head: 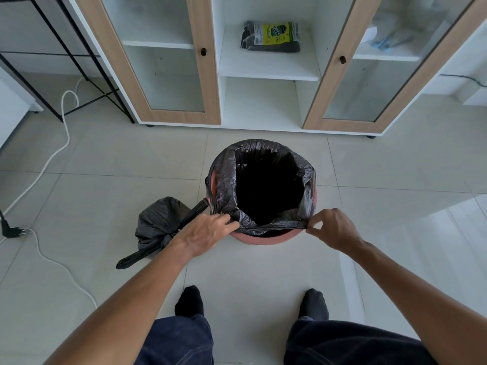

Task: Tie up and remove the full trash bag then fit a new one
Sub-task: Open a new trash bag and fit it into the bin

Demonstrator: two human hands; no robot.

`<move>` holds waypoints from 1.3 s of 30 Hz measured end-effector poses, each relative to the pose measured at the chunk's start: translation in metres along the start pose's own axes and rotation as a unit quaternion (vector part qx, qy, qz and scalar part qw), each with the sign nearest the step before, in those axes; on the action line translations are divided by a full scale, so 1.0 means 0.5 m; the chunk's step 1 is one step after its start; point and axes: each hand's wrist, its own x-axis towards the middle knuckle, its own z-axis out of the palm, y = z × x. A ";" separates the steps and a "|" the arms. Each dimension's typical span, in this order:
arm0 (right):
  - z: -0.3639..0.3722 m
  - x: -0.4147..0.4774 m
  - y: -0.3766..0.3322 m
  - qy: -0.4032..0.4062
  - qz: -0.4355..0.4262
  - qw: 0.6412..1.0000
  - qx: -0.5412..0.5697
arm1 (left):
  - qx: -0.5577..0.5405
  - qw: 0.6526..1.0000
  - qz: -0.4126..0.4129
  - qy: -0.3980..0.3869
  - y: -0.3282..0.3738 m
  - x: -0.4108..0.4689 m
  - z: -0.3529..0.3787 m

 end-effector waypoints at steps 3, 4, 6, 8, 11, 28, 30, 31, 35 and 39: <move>0.000 0.003 -0.007 -0.009 -0.020 1.000 -0.005 | -0.003 1.000 0.010 -0.010 0.003 0.005 0.005; 0.000 0.003 -0.008 -0.010 -0.021 1.000 -0.003 | -0.005 1.000 0.019 -0.009 0.005 0.006 0.007; -0.001 0.004 -0.010 -0.012 -0.020 1.000 -0.001 | -0.008 0.999 0.035 -0.006 0.010 0.010 0.011; -0.002 0.004 -0.011 -0.014 -0.022 1.000 -0.008 | -0.008 0.999 0.041 -0.002 0.015 0.015 0.012; -0.004 0.003 -0.012 -0.015 -0.041 0.998 -0.034 | -0.003 0.999 0.045 0.013 0.022 0.019 0.005; -0.016 -0.007 -0.046 -0.032 -0.153 0.971 -0.179 | 0.059 0.990 0.113 -0.054 0.008 -0.031 0.033; -0.017 -0.010 -0.046 -0.032 -0.160 0.971 -0.176 | 0.055 0.991 0.110 -0.059 0.006 -0.038 0.042; -0.017 -0.010 -0.045 -0.032 -0.167 0.969 -0.179 | 0.056 0.991 0.108 -0.057 0.007 -0.040 0.046; -0.012 -0.009 -0.051 -0.045 -0.194 0.954 -0.223 | 0.101 0.989 0.105 -0.031 0.014 -0.040 0.061; 0.001 -0.007 -0.058 -0.049 -0.209 0.939 -0.268 | 0.142 0.987 0.054 -0.062 0.030 -0.039 0.074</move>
